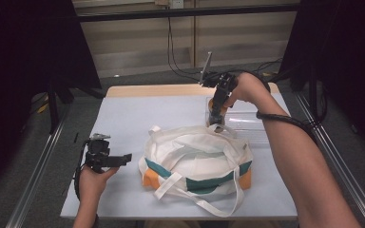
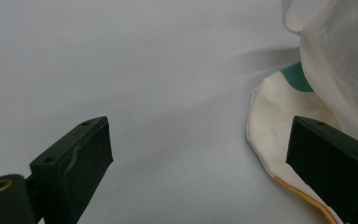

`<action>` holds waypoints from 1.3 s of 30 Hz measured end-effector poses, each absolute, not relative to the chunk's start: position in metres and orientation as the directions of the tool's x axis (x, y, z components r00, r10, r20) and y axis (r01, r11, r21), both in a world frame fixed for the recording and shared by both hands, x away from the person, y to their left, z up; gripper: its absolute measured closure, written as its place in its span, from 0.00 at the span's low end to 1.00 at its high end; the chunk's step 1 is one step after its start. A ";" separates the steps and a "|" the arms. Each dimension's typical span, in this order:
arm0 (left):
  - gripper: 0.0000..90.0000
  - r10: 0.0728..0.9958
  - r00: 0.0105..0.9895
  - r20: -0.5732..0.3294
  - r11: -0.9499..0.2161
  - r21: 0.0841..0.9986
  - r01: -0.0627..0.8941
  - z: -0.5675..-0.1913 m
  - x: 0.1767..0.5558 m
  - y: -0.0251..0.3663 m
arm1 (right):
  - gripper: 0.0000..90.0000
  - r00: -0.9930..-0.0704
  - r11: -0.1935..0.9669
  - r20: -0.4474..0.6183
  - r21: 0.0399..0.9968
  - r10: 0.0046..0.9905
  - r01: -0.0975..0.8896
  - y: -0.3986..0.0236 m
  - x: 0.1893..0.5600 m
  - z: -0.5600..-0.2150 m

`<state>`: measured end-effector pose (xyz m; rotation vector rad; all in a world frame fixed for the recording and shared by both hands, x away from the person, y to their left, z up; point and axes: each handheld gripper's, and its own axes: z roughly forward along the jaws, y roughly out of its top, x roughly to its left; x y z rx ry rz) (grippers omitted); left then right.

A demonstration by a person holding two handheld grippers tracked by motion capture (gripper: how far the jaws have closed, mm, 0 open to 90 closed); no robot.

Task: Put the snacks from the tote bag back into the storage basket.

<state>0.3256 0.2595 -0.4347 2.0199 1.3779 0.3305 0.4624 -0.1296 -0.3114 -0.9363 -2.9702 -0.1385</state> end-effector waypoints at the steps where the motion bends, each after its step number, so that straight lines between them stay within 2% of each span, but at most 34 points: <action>1: 0.07 0.898 0.412 -0.155 -0.224 0.645 0.730 -0.435 0.326 0.259 | 0.34 -0.820 0.816 0.051 0.076 0.570 0.573 -0.130 0.462 -0.312; 39: 0.07 0.898 0.414 -0.148 -0.232 0.641 0.731 -0.435 0.326 0.259 | 0.34 -0.815 0.813 0.055 0.058 0.576 0.579 -0.130 0.462 -0.327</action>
